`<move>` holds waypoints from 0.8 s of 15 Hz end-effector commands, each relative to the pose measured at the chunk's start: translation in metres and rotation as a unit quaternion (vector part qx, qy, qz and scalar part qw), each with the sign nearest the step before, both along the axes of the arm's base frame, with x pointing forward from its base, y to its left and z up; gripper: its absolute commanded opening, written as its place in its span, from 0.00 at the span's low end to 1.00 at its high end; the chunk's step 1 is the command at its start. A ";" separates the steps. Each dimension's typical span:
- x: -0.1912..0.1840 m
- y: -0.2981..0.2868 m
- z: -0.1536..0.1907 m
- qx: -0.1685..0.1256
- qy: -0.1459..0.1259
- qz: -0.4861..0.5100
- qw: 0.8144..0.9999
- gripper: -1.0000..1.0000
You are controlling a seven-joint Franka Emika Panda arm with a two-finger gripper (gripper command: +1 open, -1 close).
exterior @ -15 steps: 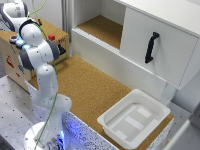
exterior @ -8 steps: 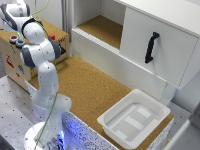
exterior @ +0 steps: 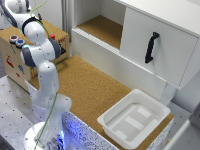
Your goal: Push the blue button to turn off the blue light
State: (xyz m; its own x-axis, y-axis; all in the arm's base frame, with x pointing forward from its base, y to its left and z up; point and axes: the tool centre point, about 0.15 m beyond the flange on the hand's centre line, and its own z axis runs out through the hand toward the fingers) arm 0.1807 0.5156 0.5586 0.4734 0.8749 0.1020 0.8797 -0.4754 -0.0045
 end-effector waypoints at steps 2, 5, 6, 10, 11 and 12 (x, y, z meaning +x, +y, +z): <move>0.031 -0.027 -0.002 0.025 0.036 -0.086 0.995 1.00; 0.051 -0.060 -0.008 0.051 0.048 -0.117 0.991 1.00; 0.059 -0.073 -0.010 0.058 0.048 -0.125 0.989 1.00; 0.081 -0.129 -0.009 0.018 -0.033 -0.165 0.986 1.00; 0.087 -0.151 -0.006 0.071 -0.014 -0.198 0.977 1.00; 0.088 -0.164 -0.007 0.054 -0.037 -0.215 0.974 1.00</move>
